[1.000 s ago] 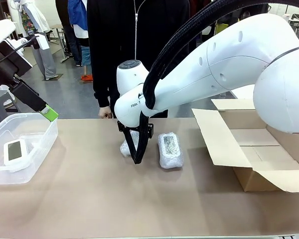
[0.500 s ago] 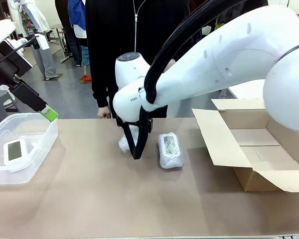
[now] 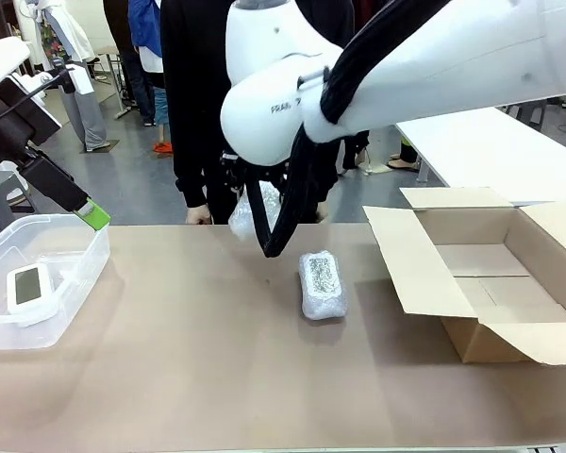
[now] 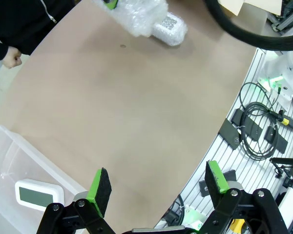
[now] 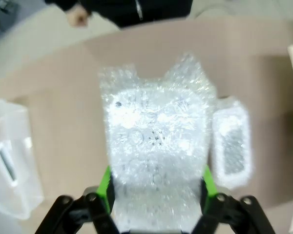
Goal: Separate and place wrapped and unwrapped clocks.
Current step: Pick up the Digital clock indicated by the person.
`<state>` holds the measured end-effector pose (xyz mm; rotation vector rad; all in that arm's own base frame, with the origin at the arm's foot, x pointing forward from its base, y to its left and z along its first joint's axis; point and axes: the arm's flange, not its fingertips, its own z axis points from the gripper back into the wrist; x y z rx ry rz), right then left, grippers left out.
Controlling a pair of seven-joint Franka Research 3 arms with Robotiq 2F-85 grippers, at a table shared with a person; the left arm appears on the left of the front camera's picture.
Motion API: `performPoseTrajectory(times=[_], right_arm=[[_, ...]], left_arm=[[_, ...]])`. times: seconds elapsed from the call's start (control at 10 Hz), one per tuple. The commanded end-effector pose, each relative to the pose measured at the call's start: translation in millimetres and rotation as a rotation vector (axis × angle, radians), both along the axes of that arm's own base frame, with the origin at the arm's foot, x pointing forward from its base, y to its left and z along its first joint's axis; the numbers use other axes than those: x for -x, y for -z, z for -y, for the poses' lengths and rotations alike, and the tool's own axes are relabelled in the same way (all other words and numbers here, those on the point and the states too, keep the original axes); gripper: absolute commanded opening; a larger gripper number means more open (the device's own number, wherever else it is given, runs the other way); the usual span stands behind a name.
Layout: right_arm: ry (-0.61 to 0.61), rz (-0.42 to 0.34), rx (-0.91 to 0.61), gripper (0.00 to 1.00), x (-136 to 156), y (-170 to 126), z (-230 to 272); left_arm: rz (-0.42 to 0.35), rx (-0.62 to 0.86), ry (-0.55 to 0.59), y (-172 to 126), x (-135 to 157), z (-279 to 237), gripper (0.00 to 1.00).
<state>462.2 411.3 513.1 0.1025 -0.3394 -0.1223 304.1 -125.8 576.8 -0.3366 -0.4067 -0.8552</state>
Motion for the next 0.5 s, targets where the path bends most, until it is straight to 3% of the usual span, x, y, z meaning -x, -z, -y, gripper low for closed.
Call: performPoseTrajectory(times=[0.0, 0.2, 0.3, 0.4], right_arm=[[-0.054, -0.017, -0.023, 0.27, 29.8, -11.7, 12.3], [0.05, -0.006, 0.023, 0.27, 35.5, -14.4, -1.4], [-0.033, 0.005, -0.013, 0.27, 28.9, -20.8, 0.1], [-0.033, 0.005, -0.013, 0.27, 28.9, -20.8, 0.1]], left_arm=[[-0.002, 0.004, -0.002, 0.0, -0.2, -0.3, 1.0], [-0.002, 0.004, -0.002, 0.0, -0.2, -0.3, 1.0], [-0.002, 0.004, -0.002, 0.0, -0.2, -0.3, 1.0], [-0.002, 0.004, -0.002, 0.0, -0.2, -0.3, 1.0]])
